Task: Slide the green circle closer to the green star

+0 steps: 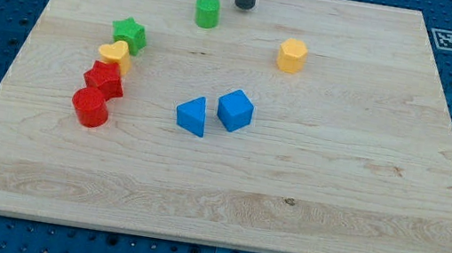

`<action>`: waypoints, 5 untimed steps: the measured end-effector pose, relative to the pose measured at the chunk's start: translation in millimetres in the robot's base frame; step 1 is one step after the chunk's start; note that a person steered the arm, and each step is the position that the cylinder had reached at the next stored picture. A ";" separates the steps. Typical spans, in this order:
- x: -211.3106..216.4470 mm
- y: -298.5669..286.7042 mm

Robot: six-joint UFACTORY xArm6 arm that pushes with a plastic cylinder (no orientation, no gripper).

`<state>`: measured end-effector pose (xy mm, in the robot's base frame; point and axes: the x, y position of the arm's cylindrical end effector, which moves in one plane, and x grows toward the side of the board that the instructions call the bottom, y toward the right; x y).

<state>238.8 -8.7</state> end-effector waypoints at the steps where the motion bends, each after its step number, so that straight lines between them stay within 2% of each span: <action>1: 14.5 -18.0; 4: 33.0 -77.5; 5: 46.5 -54.5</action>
<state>285.3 -63.2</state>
